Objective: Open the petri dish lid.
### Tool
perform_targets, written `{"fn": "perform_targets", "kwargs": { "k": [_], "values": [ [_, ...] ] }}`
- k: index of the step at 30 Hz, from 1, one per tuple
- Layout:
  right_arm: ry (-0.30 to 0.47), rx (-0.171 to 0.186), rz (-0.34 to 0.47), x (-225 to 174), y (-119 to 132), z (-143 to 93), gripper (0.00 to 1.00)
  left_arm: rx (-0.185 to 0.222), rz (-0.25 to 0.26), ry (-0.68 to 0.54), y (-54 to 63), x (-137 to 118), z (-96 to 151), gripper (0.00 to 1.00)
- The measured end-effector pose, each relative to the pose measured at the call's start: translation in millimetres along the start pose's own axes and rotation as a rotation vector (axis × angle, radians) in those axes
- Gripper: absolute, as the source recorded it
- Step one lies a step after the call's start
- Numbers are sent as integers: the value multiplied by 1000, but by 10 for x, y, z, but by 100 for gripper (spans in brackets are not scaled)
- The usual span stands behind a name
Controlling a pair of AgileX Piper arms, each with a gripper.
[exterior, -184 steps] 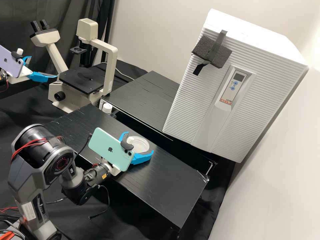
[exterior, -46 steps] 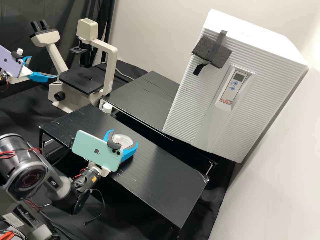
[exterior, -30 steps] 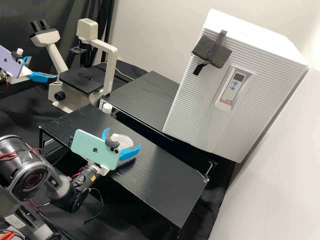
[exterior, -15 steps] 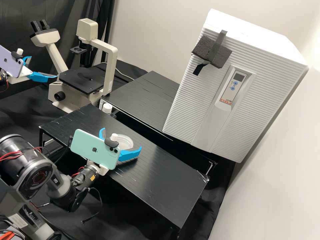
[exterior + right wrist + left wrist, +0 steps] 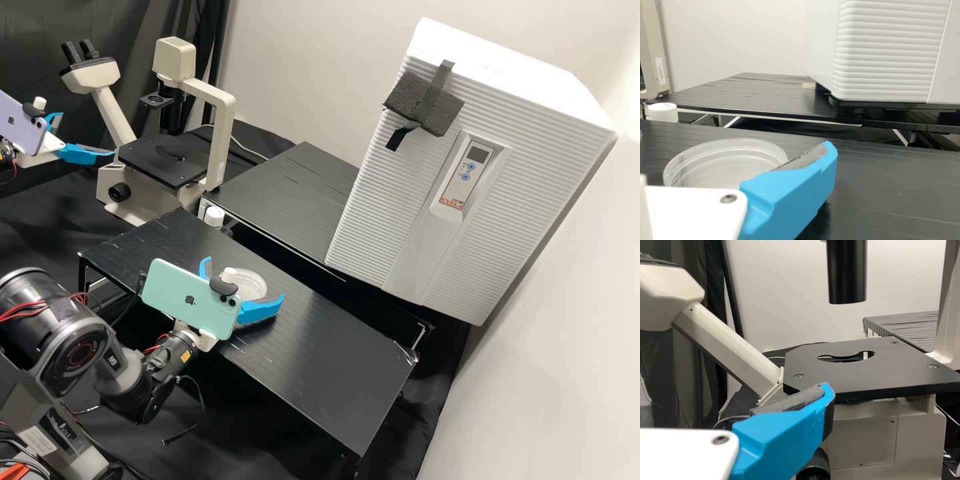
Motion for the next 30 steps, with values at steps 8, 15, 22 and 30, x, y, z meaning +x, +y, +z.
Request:
{"fn": "perform_targets", "kwargs": {
  "k": [8, 15, 22, 30],
  "values": [
    [-3, 2, 4, 0, 3, 3, 0, 0, 0, 0, 0, 0, 0, 100],
    [-4, 3, 3, 1, 1, 4, 0, 0, 0, 0, 0, 0, 0, 100],
    [-9, 5, -7, 7, -16, 13, 0, 0, 0, 0, 0, 0, 0, 100],
    [-12, 10, -2, 8, -15, 12, 0, 0, 0, 0, 0, 0, 0, 100]
  ]
}}
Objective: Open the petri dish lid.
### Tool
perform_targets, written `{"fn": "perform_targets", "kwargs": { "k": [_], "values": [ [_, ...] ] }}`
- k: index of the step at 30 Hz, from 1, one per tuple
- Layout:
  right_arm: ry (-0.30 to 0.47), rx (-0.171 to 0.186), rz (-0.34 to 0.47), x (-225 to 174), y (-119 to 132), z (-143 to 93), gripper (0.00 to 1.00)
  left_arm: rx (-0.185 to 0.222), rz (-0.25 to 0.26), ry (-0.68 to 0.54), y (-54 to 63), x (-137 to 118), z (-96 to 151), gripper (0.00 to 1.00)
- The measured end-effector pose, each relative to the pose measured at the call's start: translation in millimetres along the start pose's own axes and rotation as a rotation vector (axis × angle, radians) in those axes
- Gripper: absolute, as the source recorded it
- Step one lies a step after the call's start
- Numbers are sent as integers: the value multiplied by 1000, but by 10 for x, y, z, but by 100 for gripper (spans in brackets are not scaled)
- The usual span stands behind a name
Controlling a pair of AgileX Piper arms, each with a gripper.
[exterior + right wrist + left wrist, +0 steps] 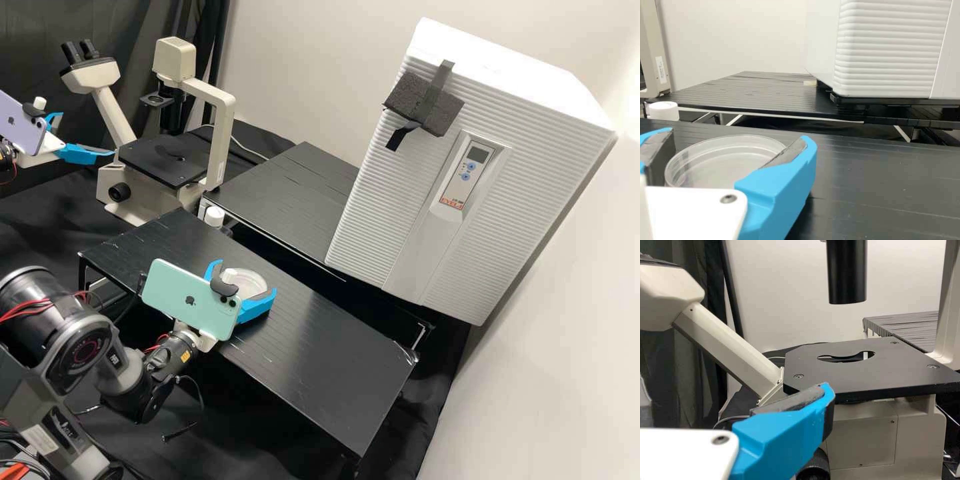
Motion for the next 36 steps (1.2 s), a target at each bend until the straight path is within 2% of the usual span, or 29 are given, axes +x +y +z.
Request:
{"fn": "perform_targets", "kwargs": {
  "k": [9, 12, 15, 19, 23, 29, 36],
  "values": [
    [2, 0, 5, -3, 7, -8, 0, 0, 0, 0, 0, 0, 0, 100],
    [11, 15, 34, -25, 60, -31, 0, 0, 0, 0, 0, 0, 0, 100],
    [20, 52, 95, -65, 164, -47, 0, 0, 0, 0, 0, 0, 0, 100],
    [19, 125, 181, -128, 312, -31, 0, 0, 0, 0, 0, 0, 0, 100],
    [-31, 165, 233, -148, 387, 71, 0, 0, 0, 0, 0, 0, 0, 100],
    [-227, 203, 247, -80, 413, 447, 0, 0, 0, 0, 0, 0, 0, 100],
    [-258, 210, 278, -19, 471, 579, 0, 0, 0, 0, 0, 0, 0, 100]
  ]
}}
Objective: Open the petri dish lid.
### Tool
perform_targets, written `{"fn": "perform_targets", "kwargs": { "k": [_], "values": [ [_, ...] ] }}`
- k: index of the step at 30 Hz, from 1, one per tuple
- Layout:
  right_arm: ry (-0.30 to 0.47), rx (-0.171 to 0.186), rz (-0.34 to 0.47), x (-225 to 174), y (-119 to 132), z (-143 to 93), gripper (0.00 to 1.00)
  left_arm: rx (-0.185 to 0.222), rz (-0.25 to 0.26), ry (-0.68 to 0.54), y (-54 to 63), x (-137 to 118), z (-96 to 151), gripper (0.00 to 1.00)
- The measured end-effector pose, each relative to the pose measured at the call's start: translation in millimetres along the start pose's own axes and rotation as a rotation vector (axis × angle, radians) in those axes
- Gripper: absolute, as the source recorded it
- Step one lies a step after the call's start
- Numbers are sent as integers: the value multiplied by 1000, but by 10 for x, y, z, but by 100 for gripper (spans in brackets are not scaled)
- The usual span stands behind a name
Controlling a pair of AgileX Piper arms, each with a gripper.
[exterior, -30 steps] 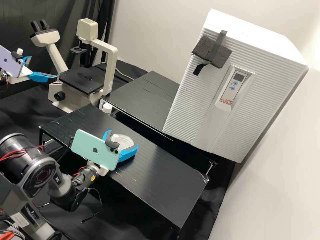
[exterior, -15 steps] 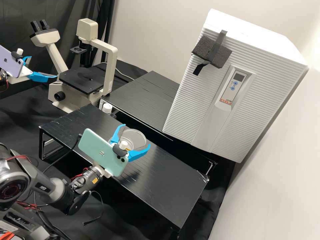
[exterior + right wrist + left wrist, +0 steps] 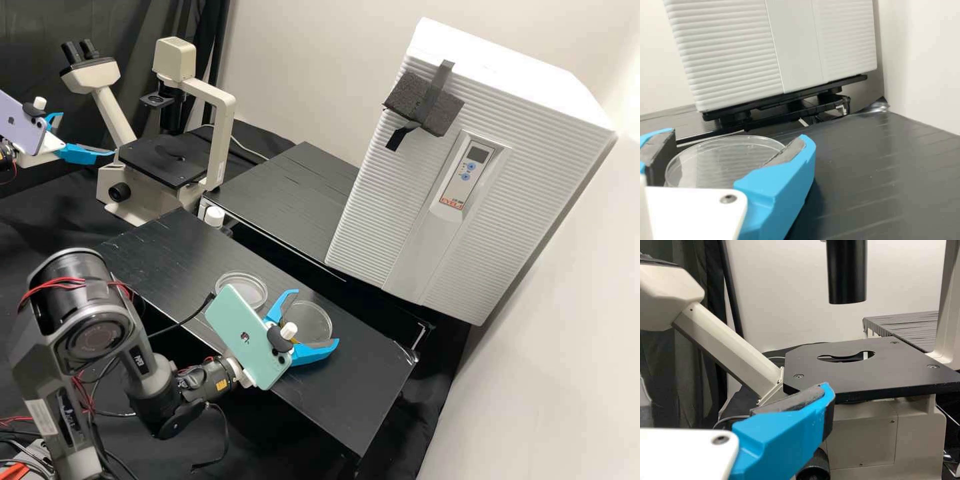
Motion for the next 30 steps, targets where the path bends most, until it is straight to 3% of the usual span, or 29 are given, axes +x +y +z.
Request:
{"fn": "perform_targets", "kwargs": {
  "k": [3, 4, 5, 6, 17, 18, 23, 30],
  "values": [
    [1, -2, 1, 0, 1, -1, 0, 0, 0, 0, 0, 0, 0, 100],
    [1, -5, 1, 0, 1, -1, 100, 0, 0, 0, 0, 0, 0, 100],
    [5, -12, 3, -2, 5, -8, 100, 0, 0, 0, 0, 0, 0, 100],
    [4, -16, 3, -8, 3, -8, 0, 0, 0, 0, 0, 0, 0, 100],
    [-17, -90, 37, -55, 23, -3, 0, 0, 0, 0, 0, 0, 0, 100],
    [-17, -90, 36, -62, 17, -6, 100, 0, 0, 0, 0, 0, 0, 100],
    [-24, -123, 47, -82, 15, -13, 100, 0, 0, 0, 0, 0, 0, 100],
    [-23, -125, 47, -137, 8, -19, 100, 0, 0, 0, 0, 0, 0, 100]
  ]
}}
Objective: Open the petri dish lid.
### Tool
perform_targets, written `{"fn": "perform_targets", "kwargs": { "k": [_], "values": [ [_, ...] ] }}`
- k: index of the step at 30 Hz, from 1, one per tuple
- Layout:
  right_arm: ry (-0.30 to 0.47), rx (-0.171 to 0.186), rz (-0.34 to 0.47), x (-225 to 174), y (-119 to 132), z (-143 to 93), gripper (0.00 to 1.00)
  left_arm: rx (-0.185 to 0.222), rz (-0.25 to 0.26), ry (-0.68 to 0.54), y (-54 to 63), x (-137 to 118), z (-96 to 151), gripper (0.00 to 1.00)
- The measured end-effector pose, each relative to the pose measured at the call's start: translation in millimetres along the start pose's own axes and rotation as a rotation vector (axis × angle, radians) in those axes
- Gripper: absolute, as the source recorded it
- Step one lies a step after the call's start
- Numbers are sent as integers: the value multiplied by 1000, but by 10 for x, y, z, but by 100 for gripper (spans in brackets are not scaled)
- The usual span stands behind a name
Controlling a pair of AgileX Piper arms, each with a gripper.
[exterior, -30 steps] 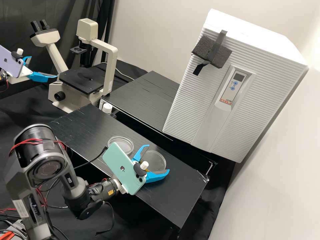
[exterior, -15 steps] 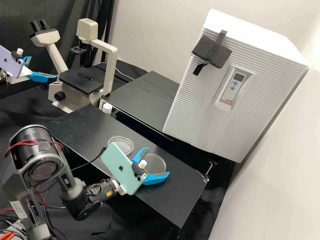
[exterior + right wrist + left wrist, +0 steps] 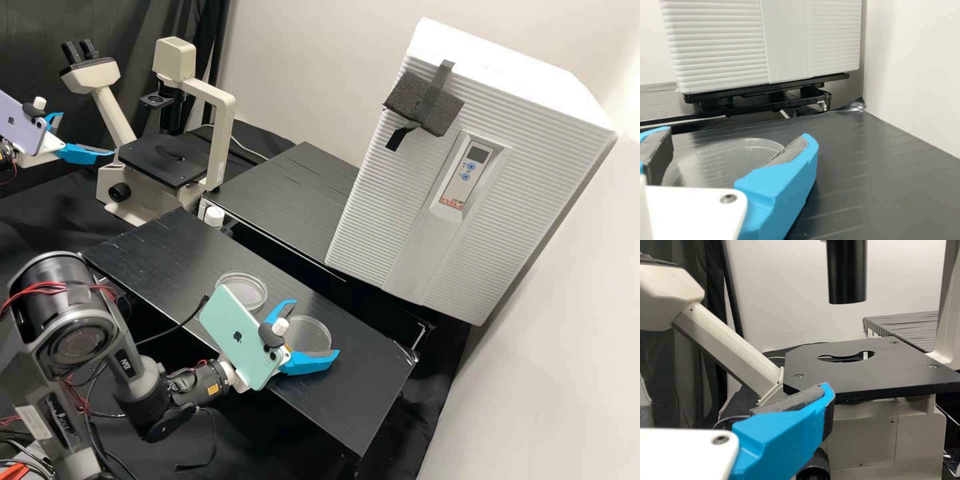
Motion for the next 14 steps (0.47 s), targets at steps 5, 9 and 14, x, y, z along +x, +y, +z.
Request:
{"fn": "perform_targets", "kwargs": {
  "k": [5, 9, 14],
  "values": [
    [15, 14, 15, -20, 26, -30, 100, 0, 0, 0, 0, 0, 0, 100],
    [24, 32, 41, -34, 58, -59, 100, 0, 0, 0, 0, 0, 0, 100],
    [36, 124, 76, -55, 113, -82, 100, 0, 0, 0, 0, 0, 0, 100]
  ]
}}
